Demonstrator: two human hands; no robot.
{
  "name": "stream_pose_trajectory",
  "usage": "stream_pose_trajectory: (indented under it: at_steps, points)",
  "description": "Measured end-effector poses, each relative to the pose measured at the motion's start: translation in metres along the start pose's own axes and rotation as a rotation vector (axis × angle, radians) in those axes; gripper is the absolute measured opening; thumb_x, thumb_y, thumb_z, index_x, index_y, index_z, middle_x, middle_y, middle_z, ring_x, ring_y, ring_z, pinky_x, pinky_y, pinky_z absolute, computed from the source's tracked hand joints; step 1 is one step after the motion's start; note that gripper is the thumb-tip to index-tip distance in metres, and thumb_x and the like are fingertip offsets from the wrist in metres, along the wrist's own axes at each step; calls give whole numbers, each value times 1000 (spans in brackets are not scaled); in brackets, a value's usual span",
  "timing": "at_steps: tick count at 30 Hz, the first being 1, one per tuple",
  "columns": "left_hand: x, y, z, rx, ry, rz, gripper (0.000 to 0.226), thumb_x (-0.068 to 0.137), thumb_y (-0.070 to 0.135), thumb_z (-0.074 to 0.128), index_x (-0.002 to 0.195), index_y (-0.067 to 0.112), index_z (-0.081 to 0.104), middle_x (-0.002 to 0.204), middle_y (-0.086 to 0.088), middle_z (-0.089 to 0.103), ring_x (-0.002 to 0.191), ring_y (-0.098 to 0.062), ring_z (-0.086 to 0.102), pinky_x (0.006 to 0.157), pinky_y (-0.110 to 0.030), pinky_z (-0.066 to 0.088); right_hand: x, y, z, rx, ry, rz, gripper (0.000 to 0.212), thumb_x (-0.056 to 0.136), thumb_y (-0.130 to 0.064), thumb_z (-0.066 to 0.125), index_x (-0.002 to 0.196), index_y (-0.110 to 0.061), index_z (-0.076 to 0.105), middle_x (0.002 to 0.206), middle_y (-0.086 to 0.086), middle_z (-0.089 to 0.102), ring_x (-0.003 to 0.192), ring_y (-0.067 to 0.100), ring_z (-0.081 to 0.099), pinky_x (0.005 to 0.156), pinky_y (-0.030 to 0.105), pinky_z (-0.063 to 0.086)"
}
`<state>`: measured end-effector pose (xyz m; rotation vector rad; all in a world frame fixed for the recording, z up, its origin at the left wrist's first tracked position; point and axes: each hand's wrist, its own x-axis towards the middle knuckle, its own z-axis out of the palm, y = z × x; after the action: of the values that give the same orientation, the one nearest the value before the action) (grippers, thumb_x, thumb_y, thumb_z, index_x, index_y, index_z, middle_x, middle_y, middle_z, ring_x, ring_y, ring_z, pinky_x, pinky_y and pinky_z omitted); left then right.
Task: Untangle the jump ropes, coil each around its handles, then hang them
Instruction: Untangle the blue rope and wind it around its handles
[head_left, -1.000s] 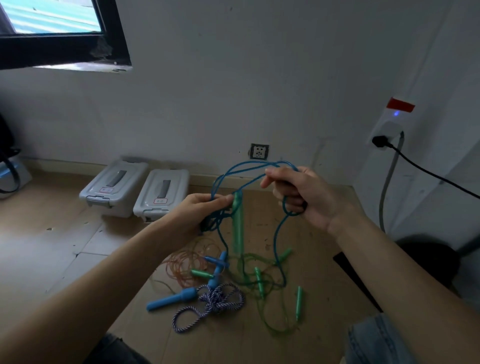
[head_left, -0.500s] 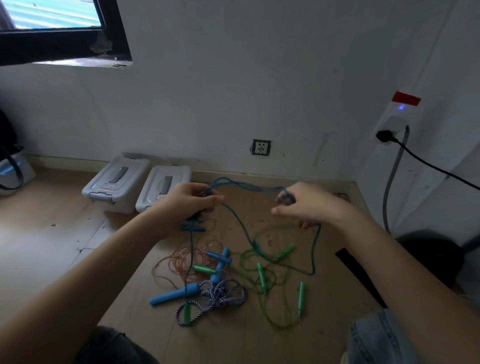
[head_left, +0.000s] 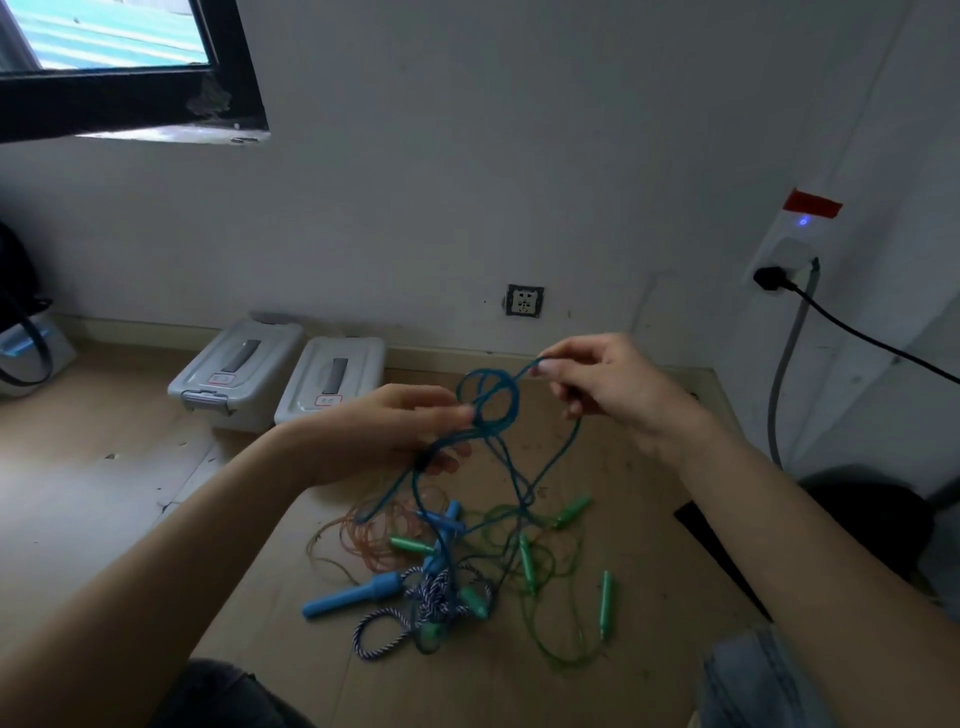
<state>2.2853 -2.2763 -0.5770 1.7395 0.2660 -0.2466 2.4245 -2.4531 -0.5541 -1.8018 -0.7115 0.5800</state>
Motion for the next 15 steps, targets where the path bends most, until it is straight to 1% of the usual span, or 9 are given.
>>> stream_pose_trajectory:
  at_steps: [2, 3, 4, 6, 8, 9, 11, 13, 15]
  points:
    - [3, -6, 0, 156, 77, -10, 10, 82, 21, 63, 87, 14, 68, 79, -2, 70, 73, -14, 66, 63, -15, 52, 1, 1, -6, 99, 169, 8, 20, 93, -10, 51, 79, -17, 63, 56, -5, 49, 36, -1, 41, 46, 16, 44]
    - [4, -8, 1, 209, 129, -16, 8, 85, 16, 61, 83, 16, 68, 75, -1, 69, 70, -13, 65, 60, -14, 51, 1, -1, -9, 133, 216, 13, 21, 94, -11, 49, 79, -17, 63, 55, -5, 48, 36, -1, 39, 47, 17, 43]
    - [5, -10, 0, 216, 159, -19, 12, 87, 16, 58, 82, 17, 69, 74, 0, 69, 70, -13, 62, 59, -13, 50, 0, -2, -11, 147, 227, 19, 22, 95, -12, 48, 80, -17, 62, 55, -5, 47, 35, 0, 38, 48, 18, 42]
    - [4, -10, -2, 145, 178, -16, 19, 90, 24, 53, 83, 20, 71, 74, -1, 67, 67, -10, 59, 57, -13, 49, -2, -6, -11, 152, 166, 36, 21, 96, -12, 46, 82, -17, 62, 56, -3, 48, 34, 0, 36, 48, 21, 38]
    - [5, -8, -4, 148, 226, -12, 16, 89, 28, 54, 89, 25, 69, 83, 1, 66, 72, -7, 60, 61, -14, 50, -6, -8, -8, 162, 64, 41, 20, 96, -11, 46, 82, -16, 61, 58, -1, 48, 33, 0, 36, 47, 21, 35]
    - [7, -8, -4, 236, 266, -21, 15, 88, 29, 56, 99, 25, 65, 92, 2, 64, 80, -8, 60, 67, -16, 51, -7, -9, -5, 171, 14, 35, 20, 96, -10, 46, 83, -16, 61, 59, -1, 48, 33, 0, 36, 47, 20, 34]
    - [12, -11, -2, 428, 355, -13, 40, 84, 28, 61, 123, 26, 50, 109, 5, 53, 97, -11, 54, 81, -24, 48, -8, -10, -3, 224, -99, 13, 19, 95, -11, 47, 85, -15, 62, 58, -2, 48, 36, 1, 36, 48, 20, 34]
    - [14, -7, 4, 393, 411, 124, 50, 82, 25, 64, 127, 33, 44, 121, 5, 47, 109, -11, 47, 90, -29, 45, -7, -11, -2, 318, -212, -4, 17, 94, -12, 48, 87, -14, 63, 55, -4, 50, 38, 3, 32, 48, 19, 36]
    - [13, 2, 9, 291, 382, 315, 41, 80, 23, 65, 113, 43, 49, 120, 13, 54, 111, -7, 50, 90, -26, 46, -7, -11, -2, 403, -295, -15, 14, 91, -13, 51, 86, -14, 65, 55, -4, 51, 39, 5, 30, 47, 18, 38]
